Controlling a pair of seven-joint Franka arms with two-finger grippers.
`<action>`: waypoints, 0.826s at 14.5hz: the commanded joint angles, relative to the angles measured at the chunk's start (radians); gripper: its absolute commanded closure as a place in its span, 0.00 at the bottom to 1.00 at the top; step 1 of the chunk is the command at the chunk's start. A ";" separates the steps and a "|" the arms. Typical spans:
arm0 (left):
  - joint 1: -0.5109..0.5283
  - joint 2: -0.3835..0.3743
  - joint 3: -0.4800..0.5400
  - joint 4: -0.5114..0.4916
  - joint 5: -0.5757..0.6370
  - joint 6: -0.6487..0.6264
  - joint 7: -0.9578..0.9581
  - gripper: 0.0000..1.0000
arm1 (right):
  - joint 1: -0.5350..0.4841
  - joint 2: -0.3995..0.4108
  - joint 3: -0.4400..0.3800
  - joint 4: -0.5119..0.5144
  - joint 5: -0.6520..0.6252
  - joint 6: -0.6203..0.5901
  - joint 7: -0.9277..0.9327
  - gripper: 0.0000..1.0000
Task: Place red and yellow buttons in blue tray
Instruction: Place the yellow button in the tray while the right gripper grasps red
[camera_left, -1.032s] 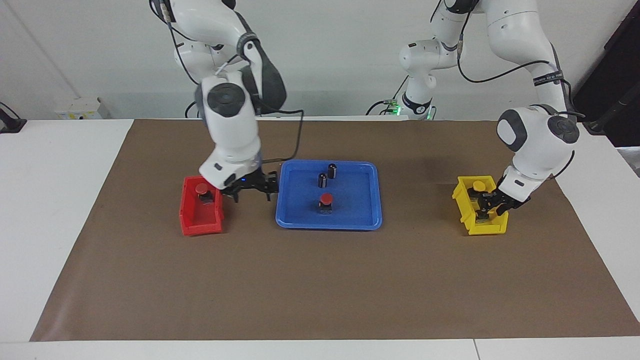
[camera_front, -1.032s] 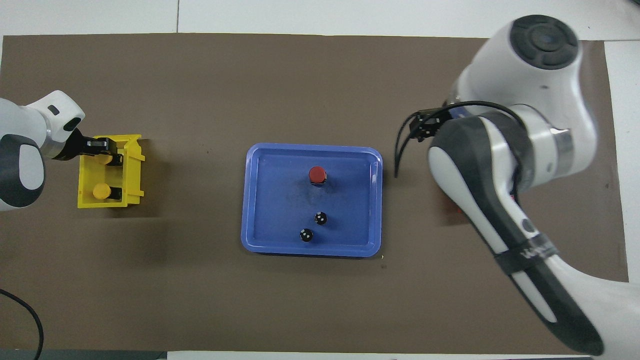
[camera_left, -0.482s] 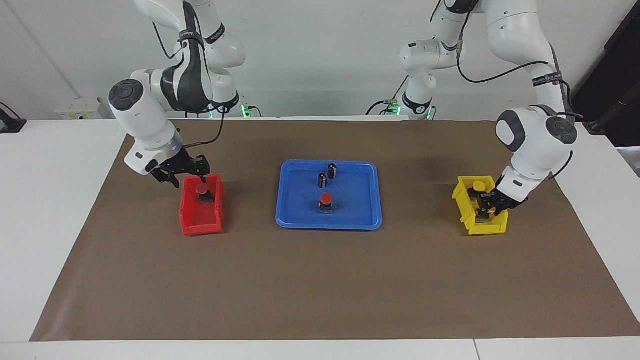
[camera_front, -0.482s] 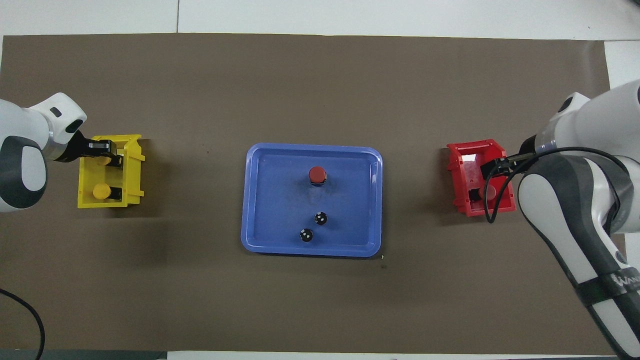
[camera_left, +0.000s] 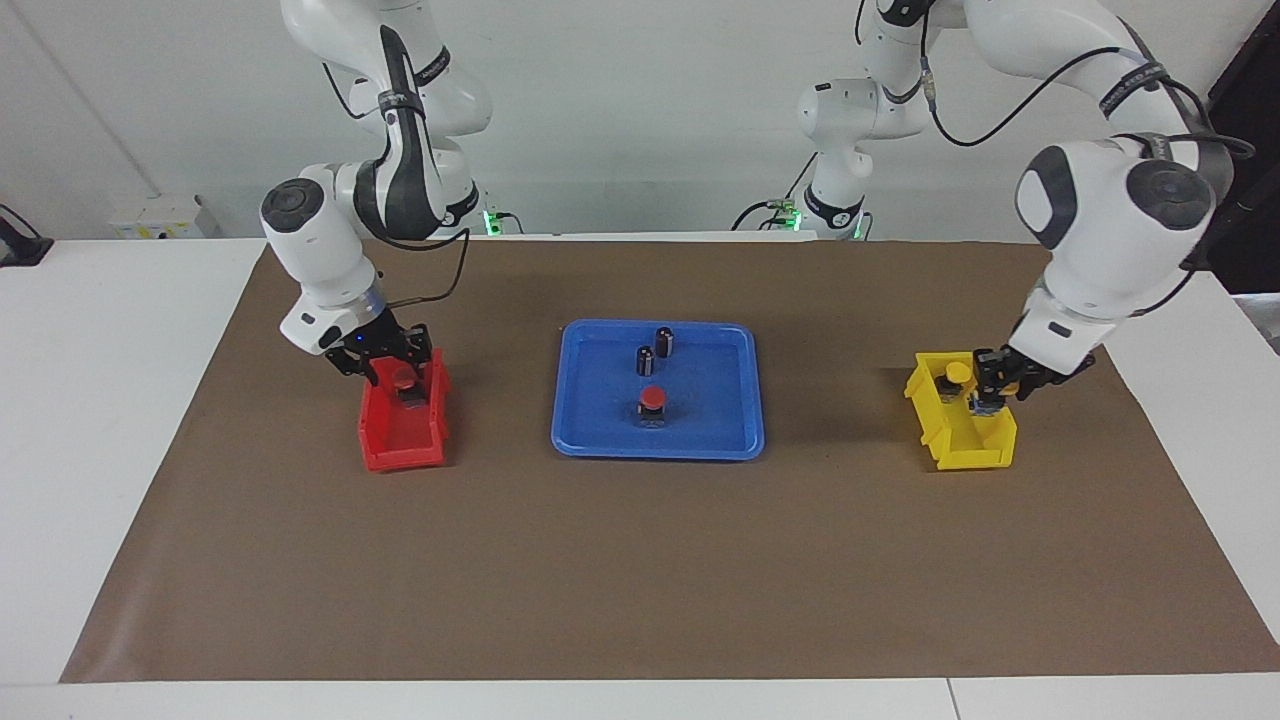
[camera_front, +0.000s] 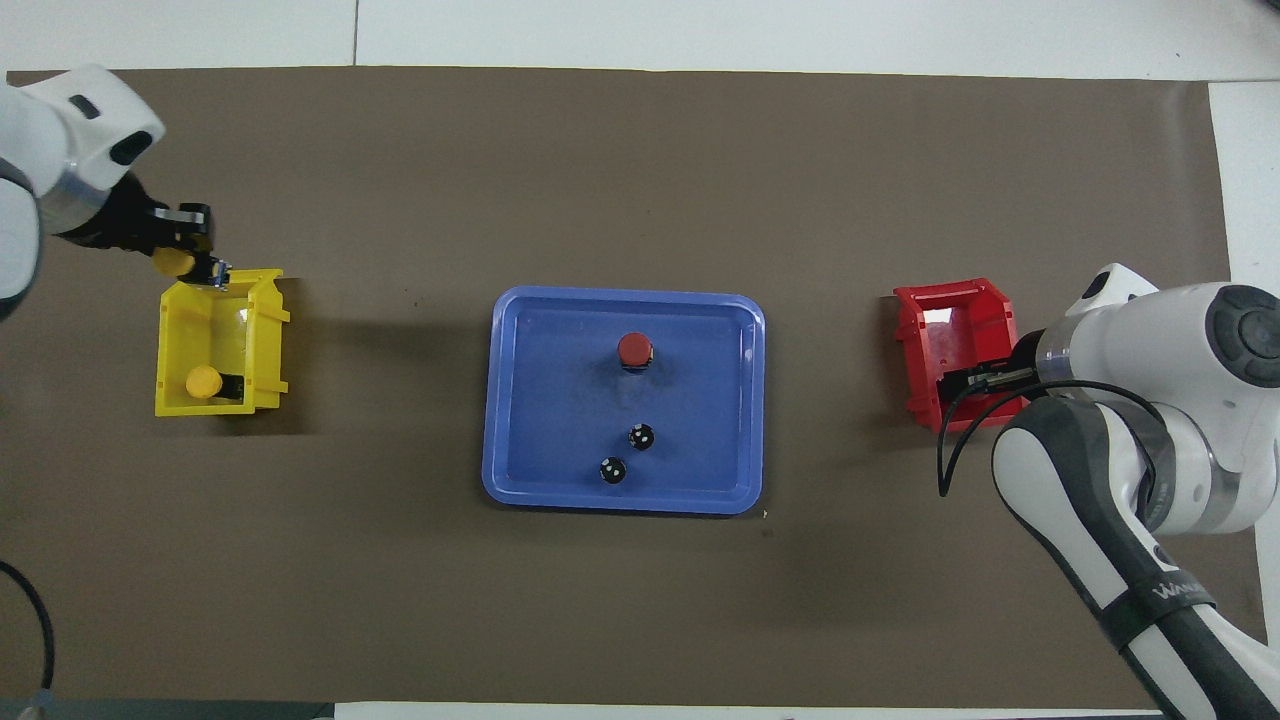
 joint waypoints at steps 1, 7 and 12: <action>-0.163 0.030 0.009 -0.006 0.033 0.034 -0.275 0.98 | -0.010 -0.031 0.010 -0.053 0.019 0.037 -0.013 0.33; -0.304 0.042 0.006 -0.126 -0.058 0.236 -0.440 0.98 | -0.015 -0.041 0.010 -0.070 0.019 0.036 -0.030 0.67; -0.388 0.068 0.005 -0.184 -0.096 0.319 -0.443 0.98 | -0.022 0.021 0.007 0.166 0.018 -0.206 -0.082 0.73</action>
